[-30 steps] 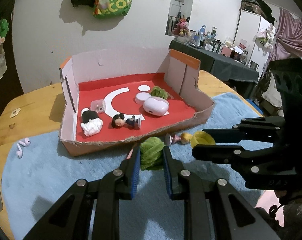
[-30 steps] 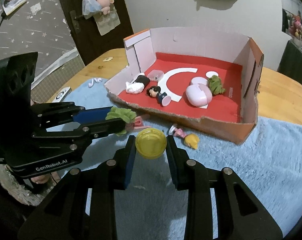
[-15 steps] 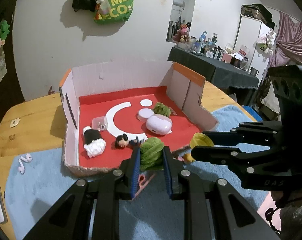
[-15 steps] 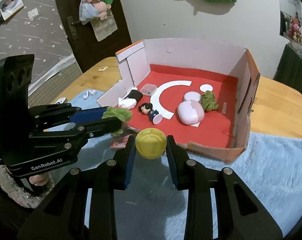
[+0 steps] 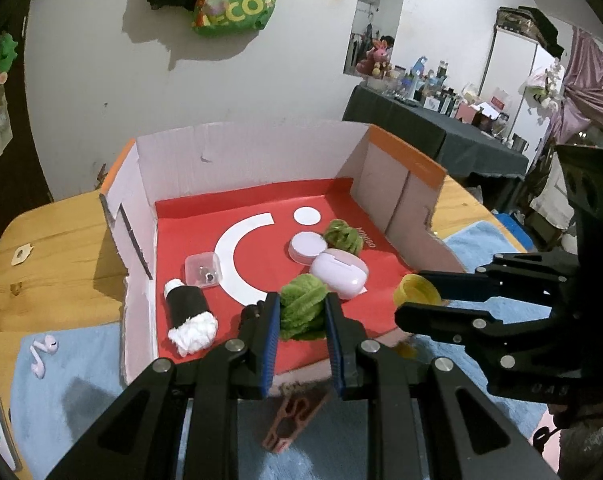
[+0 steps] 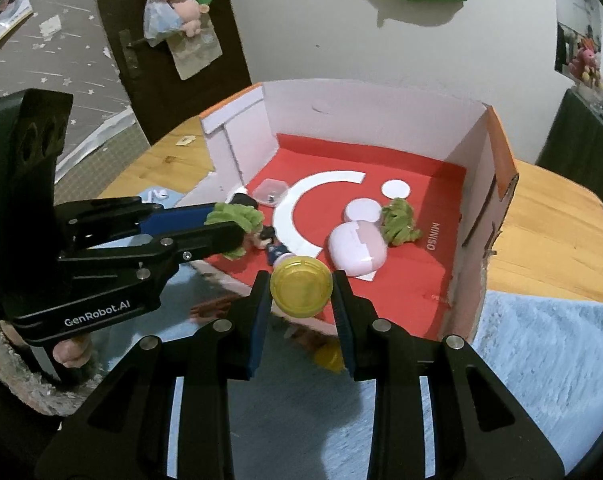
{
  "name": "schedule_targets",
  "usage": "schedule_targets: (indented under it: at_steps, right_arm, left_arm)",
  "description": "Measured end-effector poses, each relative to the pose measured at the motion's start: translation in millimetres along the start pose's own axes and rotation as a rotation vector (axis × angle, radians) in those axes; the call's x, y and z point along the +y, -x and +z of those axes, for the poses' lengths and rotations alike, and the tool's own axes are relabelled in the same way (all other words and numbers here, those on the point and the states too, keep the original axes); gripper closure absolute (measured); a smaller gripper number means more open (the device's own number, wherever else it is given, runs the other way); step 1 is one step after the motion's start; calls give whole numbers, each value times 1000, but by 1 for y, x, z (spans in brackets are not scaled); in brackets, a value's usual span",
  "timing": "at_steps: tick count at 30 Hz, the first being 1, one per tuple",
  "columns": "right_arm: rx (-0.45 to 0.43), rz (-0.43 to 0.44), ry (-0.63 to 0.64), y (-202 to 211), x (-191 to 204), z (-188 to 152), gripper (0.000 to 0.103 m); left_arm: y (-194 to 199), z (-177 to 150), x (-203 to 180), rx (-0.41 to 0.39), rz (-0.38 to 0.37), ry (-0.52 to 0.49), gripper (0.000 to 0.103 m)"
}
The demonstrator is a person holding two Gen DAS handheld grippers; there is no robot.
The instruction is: Organize objects
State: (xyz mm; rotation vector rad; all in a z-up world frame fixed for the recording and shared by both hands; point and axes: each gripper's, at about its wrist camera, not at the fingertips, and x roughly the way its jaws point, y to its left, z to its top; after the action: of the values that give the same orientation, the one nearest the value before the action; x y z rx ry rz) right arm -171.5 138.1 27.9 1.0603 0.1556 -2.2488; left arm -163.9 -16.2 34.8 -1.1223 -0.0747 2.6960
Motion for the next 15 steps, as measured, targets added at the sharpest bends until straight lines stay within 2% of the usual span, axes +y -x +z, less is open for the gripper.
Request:
schedule_targets:
  at_steps: [15]
  right_arm:
    - [105, -96, 33, -38, -16, 6, 74]
  left_arm:
    - [-47, 18, 15, 113, -6, 38, 80]
